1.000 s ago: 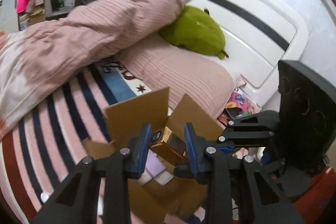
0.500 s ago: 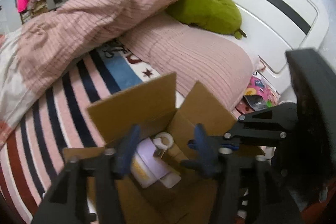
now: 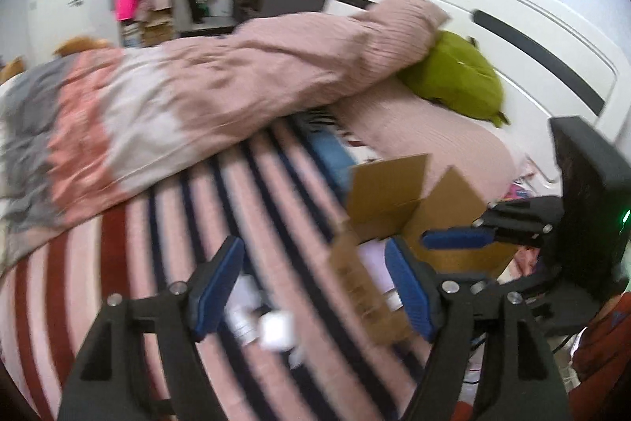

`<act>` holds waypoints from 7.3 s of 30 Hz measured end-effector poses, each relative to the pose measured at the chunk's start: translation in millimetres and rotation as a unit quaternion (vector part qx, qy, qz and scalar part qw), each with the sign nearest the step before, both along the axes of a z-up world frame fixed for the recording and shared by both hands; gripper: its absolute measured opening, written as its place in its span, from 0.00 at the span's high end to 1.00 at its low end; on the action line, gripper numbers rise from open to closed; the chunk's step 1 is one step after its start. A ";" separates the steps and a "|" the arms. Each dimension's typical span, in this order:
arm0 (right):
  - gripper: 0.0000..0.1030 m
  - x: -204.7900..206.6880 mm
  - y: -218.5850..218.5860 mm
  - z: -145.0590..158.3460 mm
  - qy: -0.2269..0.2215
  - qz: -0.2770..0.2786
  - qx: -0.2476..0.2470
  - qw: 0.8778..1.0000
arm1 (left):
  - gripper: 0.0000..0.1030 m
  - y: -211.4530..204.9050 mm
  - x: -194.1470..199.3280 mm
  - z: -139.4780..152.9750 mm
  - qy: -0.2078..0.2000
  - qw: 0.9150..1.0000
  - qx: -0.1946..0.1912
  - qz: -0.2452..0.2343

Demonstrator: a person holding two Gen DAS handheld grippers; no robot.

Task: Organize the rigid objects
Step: 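Grasp the white-and-blue contact lens case with the right tool, then carry the lens case into the cardboard box and open the right tool, then grasp the small white spray bottle with the right tool, then lower the spray bottle into the cardboard box and open the right tool, then grasp the white earbuds case with the right tool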

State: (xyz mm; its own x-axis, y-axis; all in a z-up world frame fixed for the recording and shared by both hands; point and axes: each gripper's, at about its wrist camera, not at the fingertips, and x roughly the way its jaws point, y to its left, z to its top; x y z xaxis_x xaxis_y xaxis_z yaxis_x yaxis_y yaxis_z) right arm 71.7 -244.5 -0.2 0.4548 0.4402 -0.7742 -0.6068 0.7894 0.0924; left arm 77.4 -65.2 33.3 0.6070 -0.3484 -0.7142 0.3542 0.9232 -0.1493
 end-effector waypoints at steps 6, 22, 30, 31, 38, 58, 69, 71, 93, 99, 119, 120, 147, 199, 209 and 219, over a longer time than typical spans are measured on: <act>0.69 -18.7 70.7 12.2 -0.021 0.077 0.050 0.996 | 0.29 80.1 -37.2 -16.0 0.005 0.997 0.013 0.074; 0.66 29.8 185.8 -144.2 0.049 0.064 -0.015 0.997 | 0.29 179.8 -69.5 -122.8 0.061 0.985 -0.038 0.154; 0.65 57.1 211.7 -180.1 0.020 0.074 -0.066 0.995 | 0.29 197.9 -55.0 -147.1 0.086 0.981 -0.048 0.167; 0.65 57.1 213.0 -181.4 0.016 0.074 -0.069 0.995 | 0.29 198.3 -53.5 -148.6 0.089 0.981 -0.049 0.167; 0.74 56.5 219.5 -179.7 0.000 0.079 -0.072 0.994 | 0.29 192.1 -56.1 -141.4 0.086 0.981 -0.046 0.167; 0.74 -34.3 141.0 -27.7 -0.078 0.142 0.065 0.985 | 0.59 79.5 -26.0 -48.3 0.031 0.994 -0.102 0.027; 0.74 -22.2 36.5 -3.1 -0.090 0.055 0.062 0.992 | 0.66 -35.4 13.5 -24.3 0.029 0.993 -0.092 -0.074; 0.74 -19.4 17.2 -1.6 -0.087 0.036 0.056 0.994 | 0.66 -57.9 20.9 -24.9 0.035 0.991 -0.087 -0.094; 0.63 -8.3 -60.1 -30.1 -0.025 -0.069 -0.052 0.996 | 0.32 -142.9 44.8 -38.4 0.076 0.986 0.000 -0.149; 0.63 -8.8 -35.7 -20.0 -0.034 -0.048 -0.043 0.997 | 0.32 -86.0 22.4 -18.4 0.038 0.995 0.010 -0.094; 0.62 -17.3 169.4 -89.6 0.030 0.084 -0.012 0.996 | 0.29 149.4 -77.6 -93.1 0.038 0.987 -0.006 0.154; 0.62 -11.5 171.8 -101.2 0.041 0.072 -0.016 0.996 | 0.29 155.0 -79.1 -99.5 0.042 0.986 -0.013 0.158; 0.79 -8.7 186.0 -101.4 0.039 0.091 0.015 0.995 | 0.29 147.9 -65.1 -105.8 0.062 0.986 -0.104 0.111; 0.71 -17.5 1.6 -7.0 -0.016 0.036 0.062 0.997 | 0.32 -5.3 -7.0 -17.0 0.047 0.998 -0.040 0.025; 0.71 -51.1 122.1 -28.3 -0.010 0.138 0.060 0.989 | 0.29 107.0 -62.2 -59.8 0.045 0.988 -0.035 0.146; 0.58 -42.6 153.3 -109.4 0.017 0.049 -0.011 0.999 | 0.29 158.0 -80.4 -136.5 0.096 0.981 -0.049 0.162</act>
State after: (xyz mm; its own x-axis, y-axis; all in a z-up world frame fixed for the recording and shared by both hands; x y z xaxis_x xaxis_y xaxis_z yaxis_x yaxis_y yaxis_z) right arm 29.2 -91.3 -109.7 0.3833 0.4643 -0.7984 -0.6775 0.7289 0.0987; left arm -3.0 92.8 -103.2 0.5549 -0.2328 -0.7987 0.0022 0.9604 -0.2785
